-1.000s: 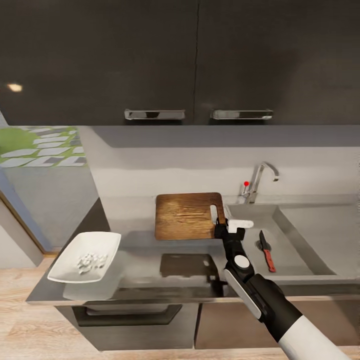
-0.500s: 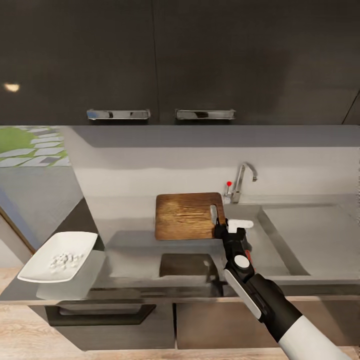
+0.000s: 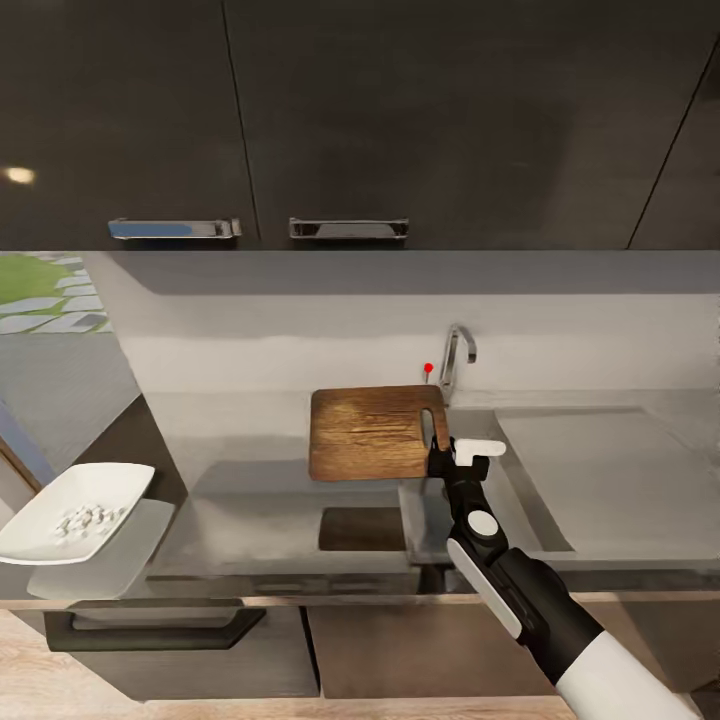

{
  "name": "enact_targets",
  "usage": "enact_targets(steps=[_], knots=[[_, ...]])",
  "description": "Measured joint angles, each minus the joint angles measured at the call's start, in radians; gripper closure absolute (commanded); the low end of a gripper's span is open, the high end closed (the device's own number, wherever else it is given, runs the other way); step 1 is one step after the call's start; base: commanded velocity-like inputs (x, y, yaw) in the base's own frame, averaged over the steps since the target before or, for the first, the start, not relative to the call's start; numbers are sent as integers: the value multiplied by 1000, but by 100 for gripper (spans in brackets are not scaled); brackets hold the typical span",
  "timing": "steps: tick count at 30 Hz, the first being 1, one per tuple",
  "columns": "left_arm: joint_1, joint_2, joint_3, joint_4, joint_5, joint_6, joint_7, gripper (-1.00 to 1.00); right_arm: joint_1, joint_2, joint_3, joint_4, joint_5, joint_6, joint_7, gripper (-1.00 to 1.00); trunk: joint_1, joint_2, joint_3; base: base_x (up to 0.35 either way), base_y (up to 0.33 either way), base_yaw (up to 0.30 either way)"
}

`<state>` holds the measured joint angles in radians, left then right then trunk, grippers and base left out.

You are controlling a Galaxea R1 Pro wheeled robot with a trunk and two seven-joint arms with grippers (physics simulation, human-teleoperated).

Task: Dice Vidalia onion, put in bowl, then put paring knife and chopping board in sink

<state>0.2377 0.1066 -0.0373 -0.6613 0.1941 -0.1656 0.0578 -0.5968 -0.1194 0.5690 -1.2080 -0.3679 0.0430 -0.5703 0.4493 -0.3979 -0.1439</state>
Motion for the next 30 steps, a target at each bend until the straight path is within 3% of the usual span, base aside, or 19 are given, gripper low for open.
enact_targets(steps=[7,9,11,14,17,20,23,30], knots=[[0,0,0,0,0,0,0,-100,0,33,3,13,3,0,-4,100,0,0,0,0,-8,0],[0,0,0,-1,0,0,0,-100,0,54,-3,28,-3,0,-42,100,0,0,0,0,0,0],[0,0,0,0,0,0,0,-100,0,79,-10,59,-9,-2,-125,100,0,0,0,0,0,0],[0,0,0,-1,0,0,0,-100,0,112,-74,95,-42,-4,-188,100,0,0,0,0,0,0],[0,0,1,-1,0,0,0,-100,0,147,-198,143,-73,-3,-201,100,0,0,0,0,0,0],[0,0,1,-1,0,0,0,-100,0,155,-281,162,-74,-3,-205,100,0,0,0,0,0,0],[0,0,1,-1,0,0,0,-100,0,156,-312,170,-75,-2,-249,100,0,0,0,0,0,0],[0,0,1,-3,0,0,0,-100,-7,156,-333,199,-77,2,-352,100,0,0,0,0,0,0]])
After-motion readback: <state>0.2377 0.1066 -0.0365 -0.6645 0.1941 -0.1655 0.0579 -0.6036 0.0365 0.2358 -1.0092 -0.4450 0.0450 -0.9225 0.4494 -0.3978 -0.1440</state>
